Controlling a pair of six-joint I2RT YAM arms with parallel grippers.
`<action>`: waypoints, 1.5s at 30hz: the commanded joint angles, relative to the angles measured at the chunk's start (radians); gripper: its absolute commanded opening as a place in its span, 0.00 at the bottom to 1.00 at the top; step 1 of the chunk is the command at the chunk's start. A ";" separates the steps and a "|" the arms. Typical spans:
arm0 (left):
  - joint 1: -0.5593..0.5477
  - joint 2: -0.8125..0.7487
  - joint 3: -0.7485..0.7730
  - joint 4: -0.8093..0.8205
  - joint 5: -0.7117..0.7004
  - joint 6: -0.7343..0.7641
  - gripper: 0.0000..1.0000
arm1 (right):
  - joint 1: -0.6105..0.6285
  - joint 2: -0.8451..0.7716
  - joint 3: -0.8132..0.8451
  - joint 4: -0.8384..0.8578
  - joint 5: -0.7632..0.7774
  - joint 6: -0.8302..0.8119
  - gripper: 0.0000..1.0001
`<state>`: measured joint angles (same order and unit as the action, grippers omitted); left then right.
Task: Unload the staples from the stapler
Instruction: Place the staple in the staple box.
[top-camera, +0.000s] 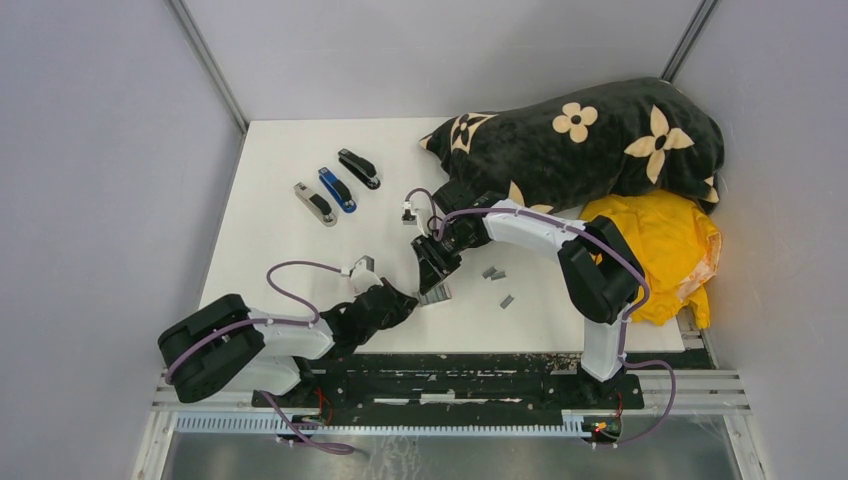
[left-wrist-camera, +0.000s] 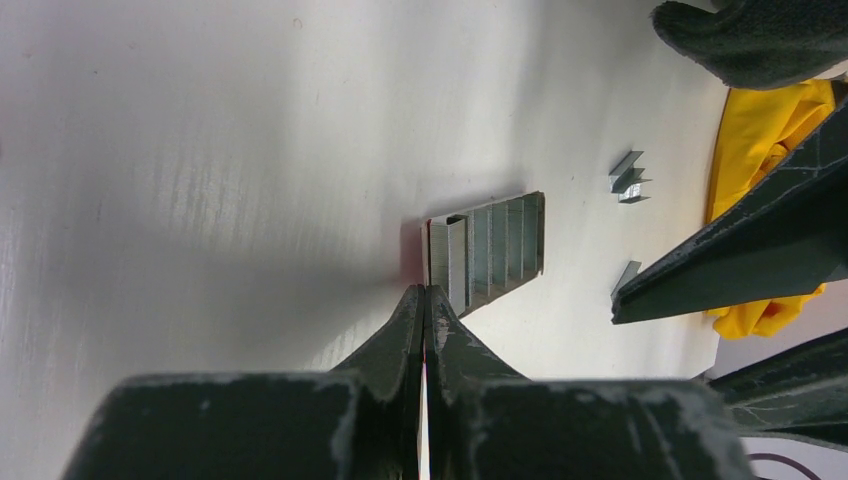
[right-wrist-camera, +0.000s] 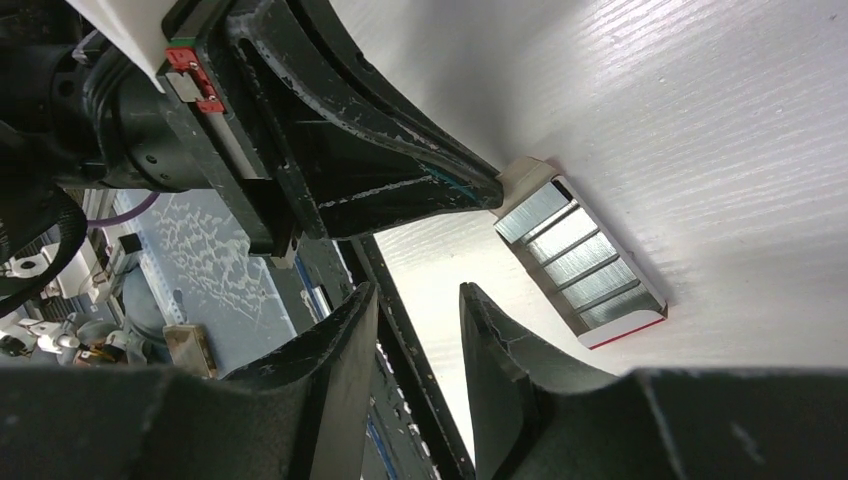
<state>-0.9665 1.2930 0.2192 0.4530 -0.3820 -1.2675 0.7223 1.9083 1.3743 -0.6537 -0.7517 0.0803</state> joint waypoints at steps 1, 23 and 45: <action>-0.007 0.026 -0.016 0.089 -0.011 -0.022 0.03 | -0.003 -0.029 -0.005 0.017 -0.032 -0.007 0.42; -0.036 0.111 -0.032 0.234 0.003 -0.012 0.03 | 0.072 0.041 0.024 -0.001 0.219 0.027 0.36; -0.063 0.126 -0.038 0.263 -0.029 -0.025 0.03 | 0.104 0.069 0.020 0.013 0.337 0.085 0.34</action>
<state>-1.0191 1.4139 0.1894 0.6582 -0.3737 -1.2675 0.8230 1.9755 1.3705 -0.6624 -0.4400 0.1390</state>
